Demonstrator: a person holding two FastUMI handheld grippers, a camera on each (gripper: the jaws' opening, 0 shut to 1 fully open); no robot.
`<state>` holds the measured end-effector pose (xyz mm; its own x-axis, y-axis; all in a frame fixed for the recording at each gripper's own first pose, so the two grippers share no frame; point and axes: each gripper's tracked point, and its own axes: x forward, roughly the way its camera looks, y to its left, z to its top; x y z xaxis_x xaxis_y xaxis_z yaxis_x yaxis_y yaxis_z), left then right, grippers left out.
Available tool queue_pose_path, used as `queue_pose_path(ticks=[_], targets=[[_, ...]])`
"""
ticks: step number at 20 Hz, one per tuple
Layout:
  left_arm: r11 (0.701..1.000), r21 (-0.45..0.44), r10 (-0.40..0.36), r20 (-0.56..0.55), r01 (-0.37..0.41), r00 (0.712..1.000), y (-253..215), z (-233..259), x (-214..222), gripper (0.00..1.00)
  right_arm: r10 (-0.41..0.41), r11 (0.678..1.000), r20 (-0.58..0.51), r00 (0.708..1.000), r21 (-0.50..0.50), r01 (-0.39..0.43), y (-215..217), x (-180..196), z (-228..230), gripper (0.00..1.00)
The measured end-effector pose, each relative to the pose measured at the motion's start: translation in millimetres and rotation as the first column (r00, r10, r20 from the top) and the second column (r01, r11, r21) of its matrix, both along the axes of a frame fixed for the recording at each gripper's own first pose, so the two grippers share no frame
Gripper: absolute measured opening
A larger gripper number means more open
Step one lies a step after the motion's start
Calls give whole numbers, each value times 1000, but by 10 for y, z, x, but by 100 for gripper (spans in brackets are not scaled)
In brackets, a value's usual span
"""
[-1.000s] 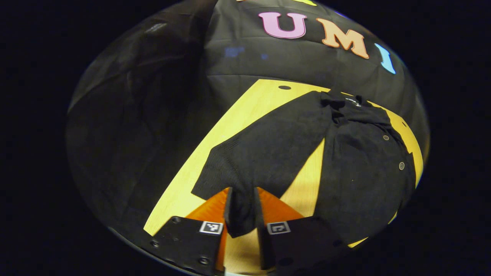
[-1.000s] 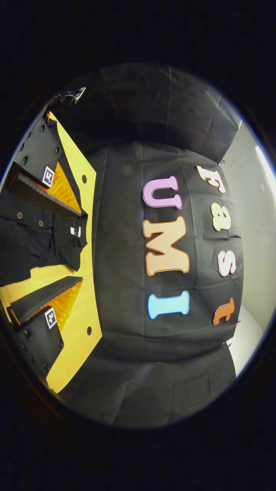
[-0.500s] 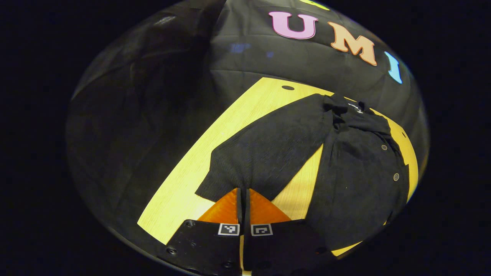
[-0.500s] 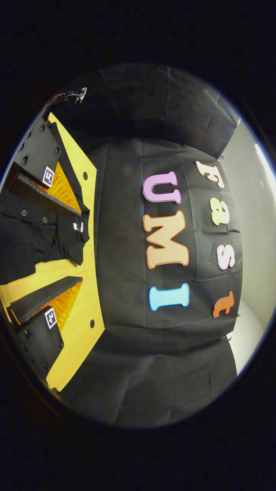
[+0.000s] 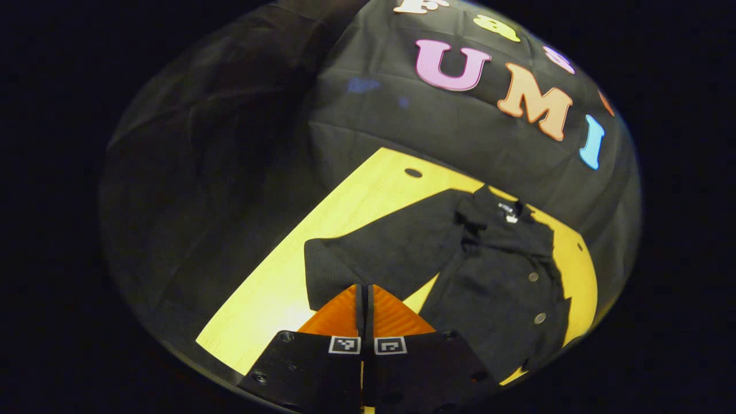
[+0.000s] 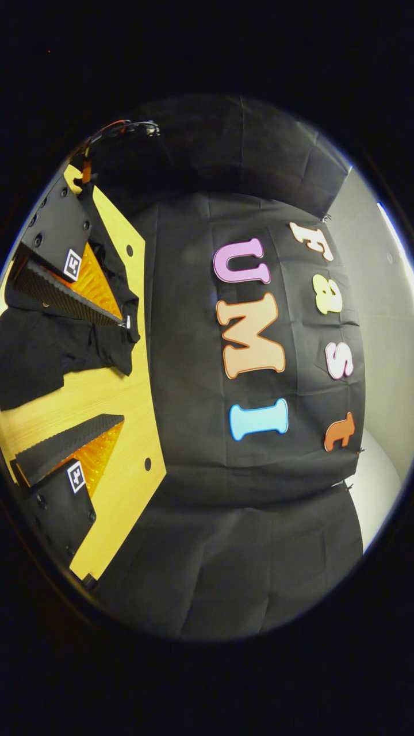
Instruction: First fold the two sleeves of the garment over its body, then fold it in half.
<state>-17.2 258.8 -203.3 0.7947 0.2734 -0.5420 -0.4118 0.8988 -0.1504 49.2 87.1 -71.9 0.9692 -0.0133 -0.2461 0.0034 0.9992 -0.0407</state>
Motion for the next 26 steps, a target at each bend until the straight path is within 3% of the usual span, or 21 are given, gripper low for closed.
queue_pose_path(ticks=[1,6,10,13,19,22,23,26], targets=[[1000,-3,-9,27,9,1000,-85,104,143,0,-1,1000,-3,1000,1,1,-68,-31,-7,97],[993,54,-115,115,110,987,-735,493,864,0,-9,1000,-21,1000,14,9,-443,-59,-23,94],[973,75,-226,156,217,962,-1464,696,1388,0,-38,999,-26,999,32,39,-822,-59,19,97],[955,88,-294,184,282,938,-1975,806,1735,0,-56,997,-33,998,42,57,-1062,-63,34,94],[923,79,-386,187,378,903,-2838,754,2186,0,-63,997,-39,997,43,65,-1322,-100,63,98],[911,60,-412,194,408,890,-3156,699,2399,0,-49,997,-67,997,58,53,-1344,-95,-23,94],[909,58,-416,192,413,889,-3237,652,2469,0,-44,997,-74,996,59,48,-1360,-94,-45,98],[903,43,-428,154,427,891,-3429,417,2641,0,-27,998,-87,996,58,32,-1371,-85,-85,97]])
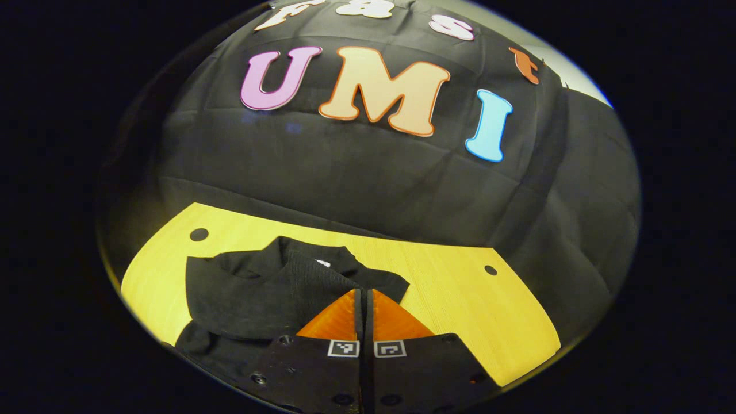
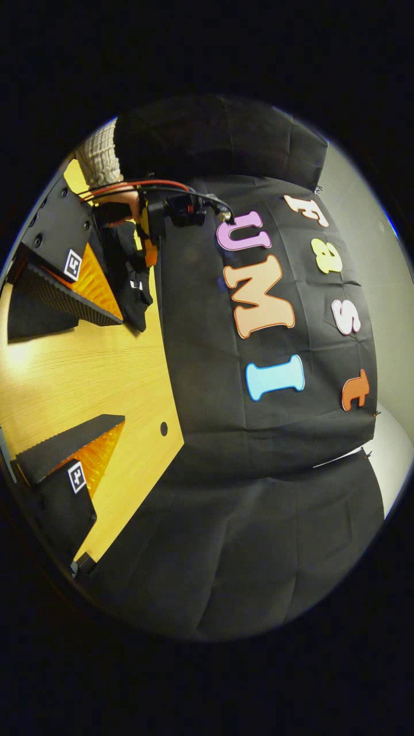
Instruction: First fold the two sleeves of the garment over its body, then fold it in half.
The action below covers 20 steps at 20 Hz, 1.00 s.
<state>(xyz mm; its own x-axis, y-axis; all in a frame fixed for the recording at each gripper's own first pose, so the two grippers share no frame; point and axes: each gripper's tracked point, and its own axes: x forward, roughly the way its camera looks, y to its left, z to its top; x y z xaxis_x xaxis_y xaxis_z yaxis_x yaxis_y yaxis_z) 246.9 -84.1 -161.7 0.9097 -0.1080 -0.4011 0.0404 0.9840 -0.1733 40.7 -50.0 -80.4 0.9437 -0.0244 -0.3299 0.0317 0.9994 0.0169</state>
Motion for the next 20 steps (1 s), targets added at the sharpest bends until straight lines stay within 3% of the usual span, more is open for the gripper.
queue_pose_path(ticks=[6,9,12,15,16,17,20], targets=[[998,37,-49,-48,51,998,-390,-379,313,0,25,1000,-59,998,-16,-26,-89,-62,-171,97],[996,77,-27,-99,34,995,-476,-610,347,0,24,999,-70,997,-24,-26,-125,-86,-175,98],[997,12,-72,-109,73,991,-740,-645,308,4,36,999,-81,996,-18,-38,-142,-94,-220,98],[992,-9,-123,-82,123,989,-898,-533,263,42,66,997,-107,992,-36,-71,-123,-100,-296,98],[991,-2,-137,-68,137,988,-944,-467,240,44,78,996,-112,991,-35,-82,-109,-92,-307,97],[989,10,-148,-51,149,988,-965,-401,219,54,88,995,-117,989,-31,-93,-95,-103,-332,98],[994,80,-81,57,76,995,-790,-64,178,90,126,992,-122,985,-17,-129,-64,-126,-377,98]])
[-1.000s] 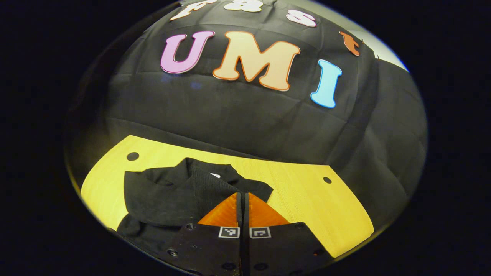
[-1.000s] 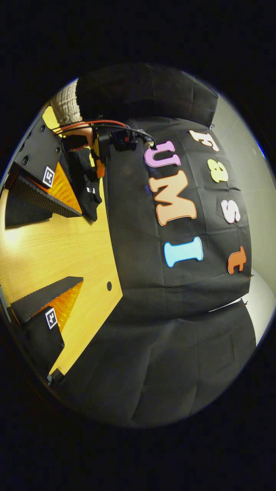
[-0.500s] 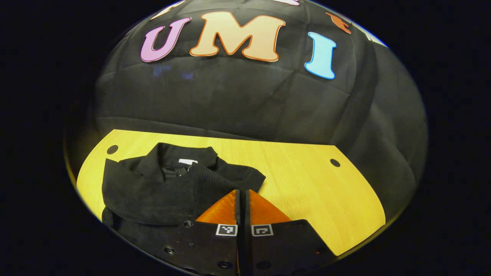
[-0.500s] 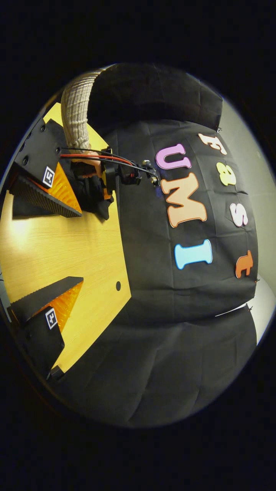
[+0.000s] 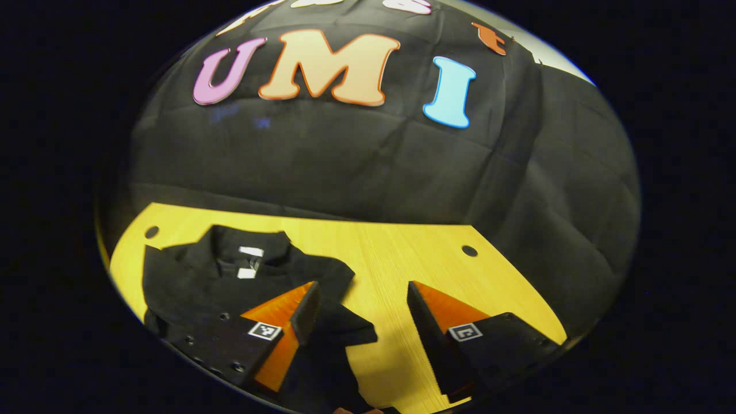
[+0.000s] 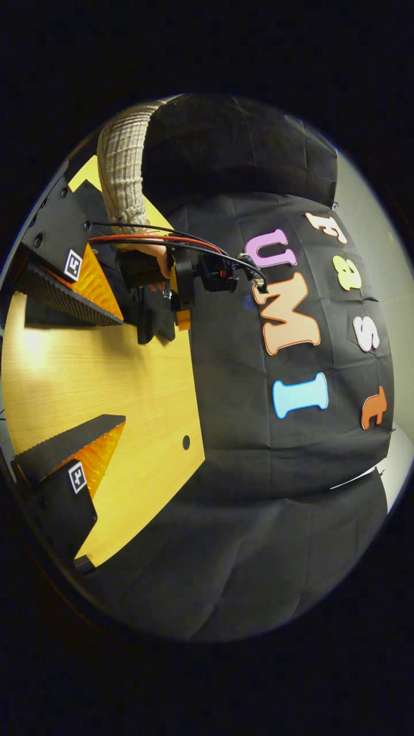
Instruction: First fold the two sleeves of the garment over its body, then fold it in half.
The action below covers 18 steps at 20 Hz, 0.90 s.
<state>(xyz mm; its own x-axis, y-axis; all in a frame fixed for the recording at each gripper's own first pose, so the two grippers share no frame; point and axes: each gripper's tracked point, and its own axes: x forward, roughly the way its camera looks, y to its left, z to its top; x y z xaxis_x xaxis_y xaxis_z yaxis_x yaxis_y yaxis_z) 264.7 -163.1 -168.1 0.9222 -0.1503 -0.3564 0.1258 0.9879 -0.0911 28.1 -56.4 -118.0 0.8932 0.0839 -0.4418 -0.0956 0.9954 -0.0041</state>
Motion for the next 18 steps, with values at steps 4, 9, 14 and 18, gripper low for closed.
queue_pose_path(ticks=[4,9,14,18], targets=[[999,19,37,98,-39,994,219,404,-221,93,64,998,-10,998,-3,-64,94,-24,-53,98],[994,45,89,170,-98,981,775,758,-725,90,130,991,-21,991,-11,-130,147,-95,-151,97],[972,106,186,204,-211,961,1532,762,-1475,92,187,982,-44,981,-8,-187,336,-248,-280,97],[942,154,270,172,-297,947,2122,572,-2093,89,218,975,-73,973,-19,-220,554,-408,-457,98]])
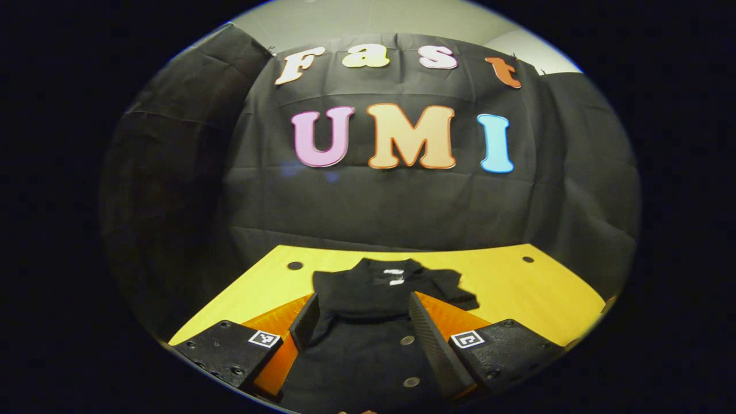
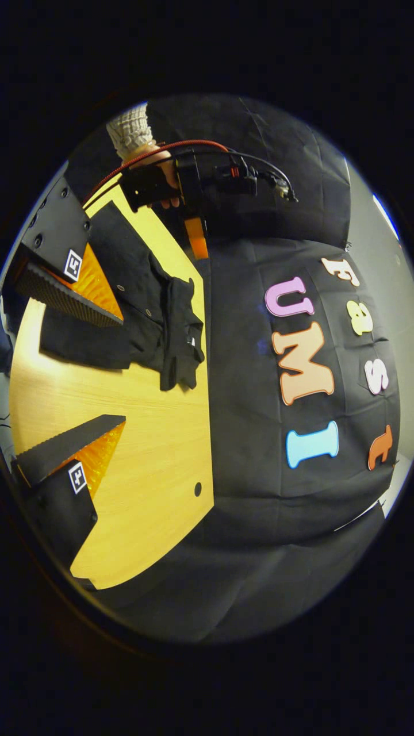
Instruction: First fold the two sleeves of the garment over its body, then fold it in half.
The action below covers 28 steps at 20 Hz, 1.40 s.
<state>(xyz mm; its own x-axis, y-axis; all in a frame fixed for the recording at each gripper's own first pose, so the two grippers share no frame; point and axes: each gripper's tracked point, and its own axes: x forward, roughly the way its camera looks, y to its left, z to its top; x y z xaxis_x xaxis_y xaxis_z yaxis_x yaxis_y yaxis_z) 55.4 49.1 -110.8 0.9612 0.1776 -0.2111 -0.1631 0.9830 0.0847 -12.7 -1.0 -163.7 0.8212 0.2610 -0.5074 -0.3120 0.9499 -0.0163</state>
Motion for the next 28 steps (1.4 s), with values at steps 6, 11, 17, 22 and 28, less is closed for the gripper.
queue_pose_path(ticks=[6,11,17,22,28], targets=[[997,50,59,-166,-51,984,594,-592,-989,92,-9,999,-56,998,-52,6,344,-254,-408,97],[996,-8,86,-316,-94,945,770,-1285,-1549,92,-59,997,-104,993,-61,52,556,-390,-813,98],[996,-5,76,-445,-88,892,959,-1737,-1786,90,-93,986,-156,983,-149,69,456,-403,-1327,98],[996,-18,69,-488,-89,870,1027,-1904,-1808,89,-106,979,-230,967,-194,61,470,-438,-1667,98],[997,34,76,-431,-68,899,1006,-1887,-1830,90,-125,980,-218,968,-179,86,466,-458,-1737,99]])
